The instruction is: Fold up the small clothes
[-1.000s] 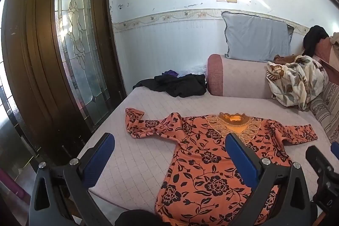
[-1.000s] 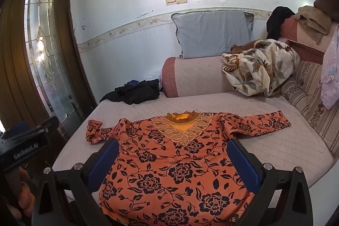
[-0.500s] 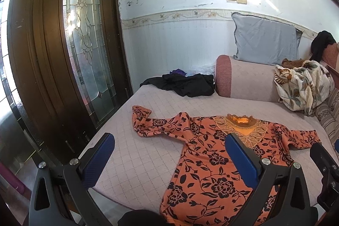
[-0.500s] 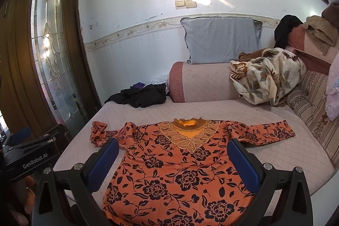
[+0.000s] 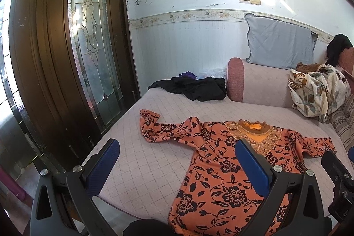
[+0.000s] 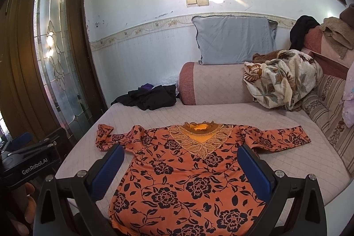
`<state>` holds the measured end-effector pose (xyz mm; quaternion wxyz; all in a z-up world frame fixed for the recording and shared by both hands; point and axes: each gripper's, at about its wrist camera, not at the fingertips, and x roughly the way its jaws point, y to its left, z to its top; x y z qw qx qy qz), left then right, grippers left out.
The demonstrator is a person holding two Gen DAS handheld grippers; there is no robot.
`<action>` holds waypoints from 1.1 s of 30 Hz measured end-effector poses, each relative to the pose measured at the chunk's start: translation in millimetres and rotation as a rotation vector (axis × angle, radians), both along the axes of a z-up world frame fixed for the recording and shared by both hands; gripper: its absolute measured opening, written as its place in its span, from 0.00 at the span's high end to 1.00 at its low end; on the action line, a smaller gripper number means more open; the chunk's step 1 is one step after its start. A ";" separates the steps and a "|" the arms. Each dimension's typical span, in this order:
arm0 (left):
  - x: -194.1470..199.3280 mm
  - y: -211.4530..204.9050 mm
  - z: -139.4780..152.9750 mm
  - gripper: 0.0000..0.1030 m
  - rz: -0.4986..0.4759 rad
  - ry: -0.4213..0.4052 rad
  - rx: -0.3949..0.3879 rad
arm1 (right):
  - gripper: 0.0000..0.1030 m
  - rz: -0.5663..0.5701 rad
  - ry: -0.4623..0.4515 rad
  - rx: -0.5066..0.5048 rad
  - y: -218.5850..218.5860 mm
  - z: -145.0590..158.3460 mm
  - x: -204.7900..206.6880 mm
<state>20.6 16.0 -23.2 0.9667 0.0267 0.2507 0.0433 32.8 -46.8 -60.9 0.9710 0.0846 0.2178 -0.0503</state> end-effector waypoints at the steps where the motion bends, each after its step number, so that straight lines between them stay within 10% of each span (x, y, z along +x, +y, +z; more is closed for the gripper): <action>1: -0.2 0.2 0.2 0.00 0.000 -0.001 -0.002 | 0.00 -0.001 0.001 0.000 0.0 -0.2 0.2; 33: 9.5 -12.3 -3.6 0.00 -0.003 0.013 0.034 | 0.00 -0.024 0.036 0.041 -17.3 -9.8 16.1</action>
